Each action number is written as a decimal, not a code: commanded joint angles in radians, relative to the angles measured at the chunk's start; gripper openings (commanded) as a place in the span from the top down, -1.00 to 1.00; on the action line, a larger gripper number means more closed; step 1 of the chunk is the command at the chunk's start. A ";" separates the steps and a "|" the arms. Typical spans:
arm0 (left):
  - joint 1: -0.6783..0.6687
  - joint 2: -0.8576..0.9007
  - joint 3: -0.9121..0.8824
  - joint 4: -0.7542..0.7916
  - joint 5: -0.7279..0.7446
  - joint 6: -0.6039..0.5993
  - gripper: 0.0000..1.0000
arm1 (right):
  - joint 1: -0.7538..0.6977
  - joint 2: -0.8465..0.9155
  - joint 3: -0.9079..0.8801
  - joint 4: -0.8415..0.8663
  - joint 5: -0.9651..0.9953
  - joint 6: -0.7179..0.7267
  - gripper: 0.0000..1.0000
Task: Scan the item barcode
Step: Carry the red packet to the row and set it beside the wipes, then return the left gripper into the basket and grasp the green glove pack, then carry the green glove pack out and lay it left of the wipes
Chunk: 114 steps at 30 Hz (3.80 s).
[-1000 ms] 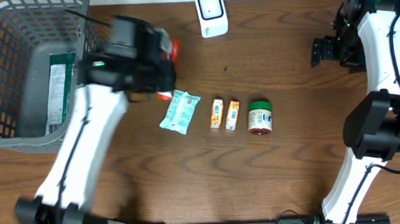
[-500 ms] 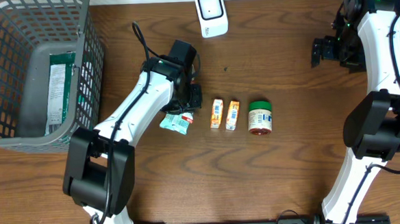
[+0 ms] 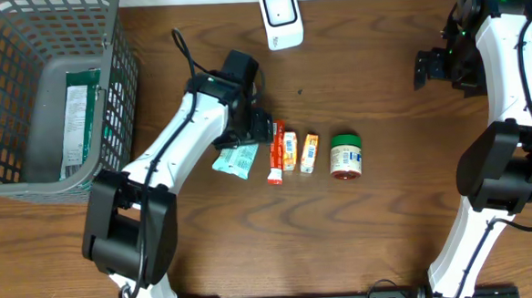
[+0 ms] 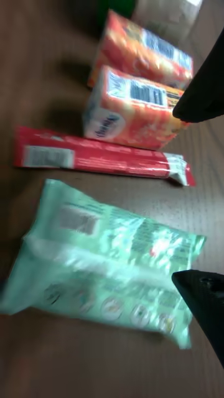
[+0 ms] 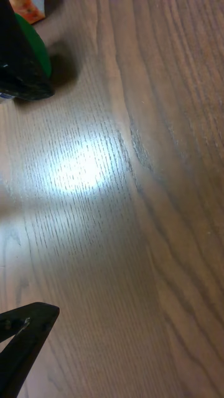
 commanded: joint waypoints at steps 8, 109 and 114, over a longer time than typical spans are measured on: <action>0.302 -0.259 0.381 -0.084 -0.150 0.136 -0.53 | -0.001 0.002 0.011 0.000 0.006 -0.006 -0.99; 0.340 -0.472 0.180 -0.301 -0.090 0.154 0.86 | -0.001 0.002 0.011 0.000 0.006 -0.006 -0.99; 0.201 -0.403 -0.061 -0.138 -0.191 0.066 0.85 | 0.000 0.002 0.011 0.000 0.006 -0.006 -0.98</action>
